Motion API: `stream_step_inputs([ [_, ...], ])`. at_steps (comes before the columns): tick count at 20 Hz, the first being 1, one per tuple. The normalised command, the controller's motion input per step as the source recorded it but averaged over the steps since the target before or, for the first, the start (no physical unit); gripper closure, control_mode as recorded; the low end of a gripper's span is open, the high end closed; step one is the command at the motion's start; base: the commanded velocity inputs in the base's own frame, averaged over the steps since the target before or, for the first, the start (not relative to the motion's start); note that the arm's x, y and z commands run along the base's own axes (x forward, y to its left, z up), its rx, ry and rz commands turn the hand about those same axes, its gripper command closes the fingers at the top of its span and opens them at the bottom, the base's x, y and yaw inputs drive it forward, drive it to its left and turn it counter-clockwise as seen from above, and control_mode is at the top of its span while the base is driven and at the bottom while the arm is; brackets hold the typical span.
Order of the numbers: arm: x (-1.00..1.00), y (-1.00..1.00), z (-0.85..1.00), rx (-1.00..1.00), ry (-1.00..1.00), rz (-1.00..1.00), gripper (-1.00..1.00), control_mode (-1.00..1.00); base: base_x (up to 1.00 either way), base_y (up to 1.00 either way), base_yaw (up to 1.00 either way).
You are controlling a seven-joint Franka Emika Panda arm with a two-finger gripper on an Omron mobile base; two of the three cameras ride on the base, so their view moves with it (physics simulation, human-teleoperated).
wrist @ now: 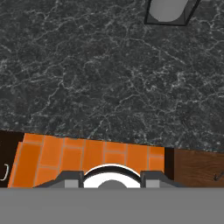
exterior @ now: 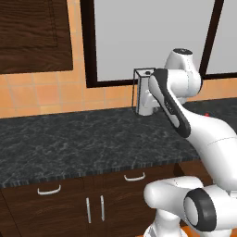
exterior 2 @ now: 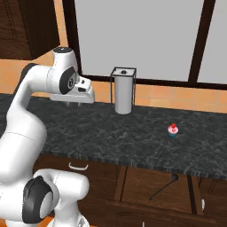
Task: Pick the ladle from the drawer and place it on the counter.
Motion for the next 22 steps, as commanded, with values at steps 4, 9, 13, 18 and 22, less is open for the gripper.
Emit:
stream_step_inputs([
  [4,-0.23,-0.10,-0.10,0.00,0.00,-0.02,-1.00,-1.00,0.00,0.00,0.00],
  [9,-0.54,-0.95,-0.36,0.03,0.00,-0.04,-1.00,-1.00,0.00,0.00,0.00],
  [13,-0.44,-1.00,-0.47,0.03,0.00,-0.01,-1.00,-1.00,0.00,0.00,0.00],
  [18,-0.34,-1.00,-0.55,0.00,0.00,-0.04,-1.00,-1.00,0.00,0.00,0.00],
  [22,-0.12,-0.99,-0.64,0.00,0.00,-0.07,-1.00,-1.00,0.00,0.00,0.00],
])
